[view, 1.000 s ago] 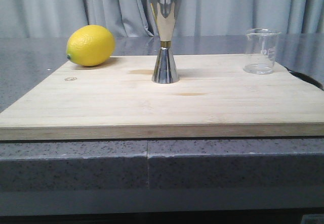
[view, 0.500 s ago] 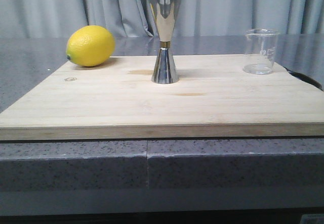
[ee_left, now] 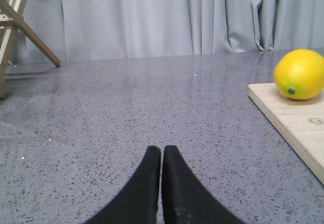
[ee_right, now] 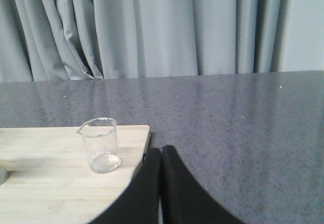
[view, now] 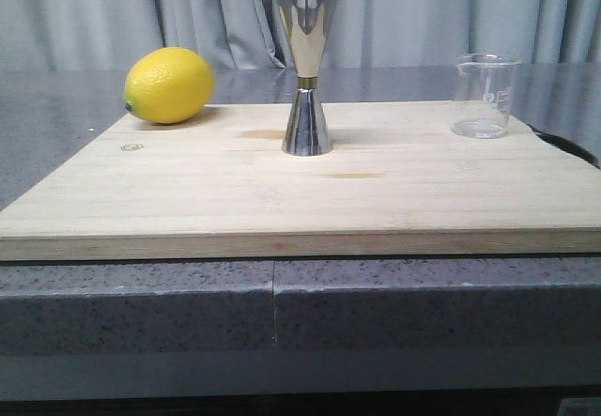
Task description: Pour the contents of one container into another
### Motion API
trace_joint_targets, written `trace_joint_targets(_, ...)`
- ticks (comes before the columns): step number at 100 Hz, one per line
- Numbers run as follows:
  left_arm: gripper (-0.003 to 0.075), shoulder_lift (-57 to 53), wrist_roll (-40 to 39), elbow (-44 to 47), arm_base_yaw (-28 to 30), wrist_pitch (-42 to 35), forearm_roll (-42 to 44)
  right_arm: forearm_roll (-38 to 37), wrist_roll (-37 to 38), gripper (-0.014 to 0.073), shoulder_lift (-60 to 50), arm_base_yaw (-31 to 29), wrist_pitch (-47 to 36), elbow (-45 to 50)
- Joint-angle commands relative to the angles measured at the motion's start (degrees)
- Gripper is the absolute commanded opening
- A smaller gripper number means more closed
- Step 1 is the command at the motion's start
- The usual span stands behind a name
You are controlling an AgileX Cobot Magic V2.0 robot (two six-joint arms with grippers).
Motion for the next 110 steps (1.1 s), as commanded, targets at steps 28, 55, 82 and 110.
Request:
trace_joint_targets(28,-0.0021,-1.39,-0.69,1.2,0.18,-4.54,-0.1,5.57,-2.22,-0.0069,-13.23,-4.89,-5.32,14.69)
trace_joint_targets(55,-0.0021,-1.39,-0.69,1.2,0.18,-4.54,-0.1,3.58,-1.95,-0.0069,-13.2,-4.78,-7.03,14.69)
trace_joint_targets(82,-0.0021,-1.39,-0.69,1.2,0.18,-4.54,-0.1,4.66,-1.95,-0.0069,-13.2,-4.78,-10.95,14.69)
trace_joint_targets(110,-0.0021,-1.39,-0.69,1.2,0.18,-4.54,-0.1,5.98,-1.95,-0.0069,-13.2,-4.78,-11.41,14.69)
